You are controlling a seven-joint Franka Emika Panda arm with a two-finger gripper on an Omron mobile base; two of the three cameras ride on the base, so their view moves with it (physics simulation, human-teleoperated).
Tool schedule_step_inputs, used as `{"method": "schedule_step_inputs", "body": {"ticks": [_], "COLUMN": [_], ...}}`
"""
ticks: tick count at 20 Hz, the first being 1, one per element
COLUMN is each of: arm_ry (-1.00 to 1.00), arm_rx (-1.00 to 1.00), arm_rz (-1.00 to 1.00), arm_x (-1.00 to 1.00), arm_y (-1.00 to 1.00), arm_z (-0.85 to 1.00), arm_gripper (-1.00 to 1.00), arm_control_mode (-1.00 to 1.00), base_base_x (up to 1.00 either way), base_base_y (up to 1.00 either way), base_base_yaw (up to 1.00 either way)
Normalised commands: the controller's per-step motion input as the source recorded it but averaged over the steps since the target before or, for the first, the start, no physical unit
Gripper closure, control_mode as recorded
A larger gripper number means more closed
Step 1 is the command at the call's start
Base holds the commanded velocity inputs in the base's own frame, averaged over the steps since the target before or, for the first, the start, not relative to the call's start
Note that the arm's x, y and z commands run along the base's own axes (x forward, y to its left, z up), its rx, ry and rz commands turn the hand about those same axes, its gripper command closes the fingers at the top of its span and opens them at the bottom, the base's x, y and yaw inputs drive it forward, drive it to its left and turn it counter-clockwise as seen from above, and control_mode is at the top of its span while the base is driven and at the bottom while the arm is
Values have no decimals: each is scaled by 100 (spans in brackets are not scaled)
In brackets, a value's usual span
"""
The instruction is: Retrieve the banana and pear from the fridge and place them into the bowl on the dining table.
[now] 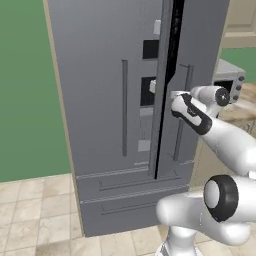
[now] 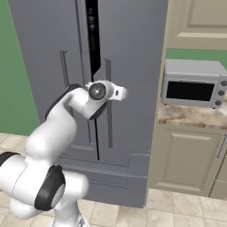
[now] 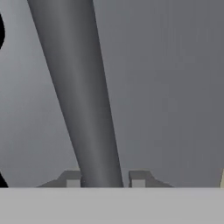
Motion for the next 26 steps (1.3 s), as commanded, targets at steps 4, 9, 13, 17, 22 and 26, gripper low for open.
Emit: {"method": "schedule_step_inputs", "body": {"ticks": [4,9,13,17,22,26], "arm_ry": [0,4,10,10,6,0], "arm_rx": [15,14,10,3,-3,-16], "arm_rz": [0,0,0,0,3,5], "arm_x": [-100,-81,-48,-41,-80,-96], "arm_y": [-100,-100,-91,-38,-5,35], "arm_z": [27,30,36,48,48,38], "arm_gripper": [100,100,100,-100,-100,-100], "arm_control_mode": [-100,-100,-100,-100,-100,-100], "base_base_x": [0,0,0,0,0,0], "base_base_y": [0,0,0,0,0,0], "base_base_yaw": [0,0,0,0,0,0]}}
